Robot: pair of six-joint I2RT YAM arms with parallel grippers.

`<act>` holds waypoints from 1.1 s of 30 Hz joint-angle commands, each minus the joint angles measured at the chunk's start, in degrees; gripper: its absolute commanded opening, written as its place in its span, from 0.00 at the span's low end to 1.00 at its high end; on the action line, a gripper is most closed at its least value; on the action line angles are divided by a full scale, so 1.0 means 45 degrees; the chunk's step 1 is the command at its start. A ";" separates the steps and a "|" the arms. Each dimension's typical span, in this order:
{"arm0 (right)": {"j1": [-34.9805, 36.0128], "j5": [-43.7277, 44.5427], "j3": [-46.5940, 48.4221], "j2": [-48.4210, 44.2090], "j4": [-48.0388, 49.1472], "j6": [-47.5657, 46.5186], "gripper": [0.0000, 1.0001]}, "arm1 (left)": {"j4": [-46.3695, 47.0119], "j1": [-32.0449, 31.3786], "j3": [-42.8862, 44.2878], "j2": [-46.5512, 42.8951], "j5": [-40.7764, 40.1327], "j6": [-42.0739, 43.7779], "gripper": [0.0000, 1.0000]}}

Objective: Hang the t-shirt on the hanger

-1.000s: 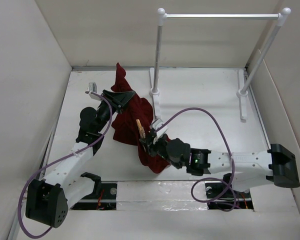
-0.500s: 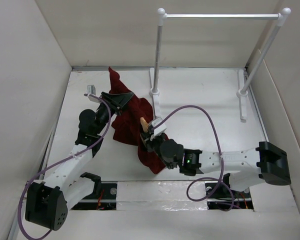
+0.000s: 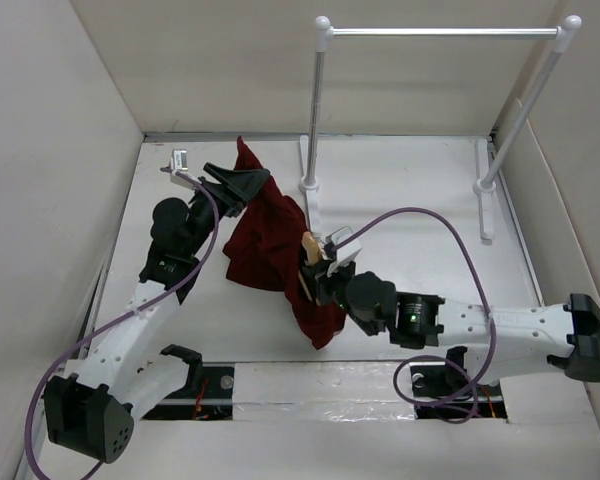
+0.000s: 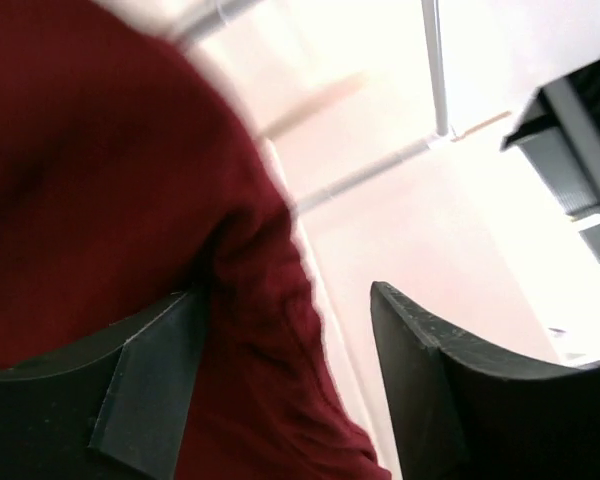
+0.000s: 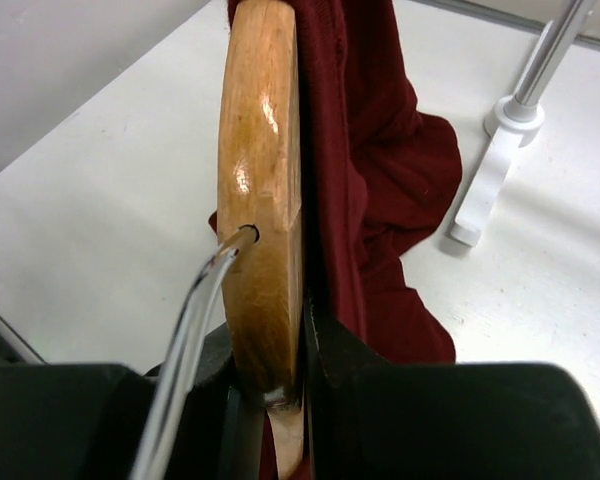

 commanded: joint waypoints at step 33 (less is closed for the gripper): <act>-0.5467 -0.8161 0.3999 -0.4087 -0.7930 0.0739 0.00 | 0.7125 0.0039 -0.1995 0.2380 -0.0531 0.8224 0.68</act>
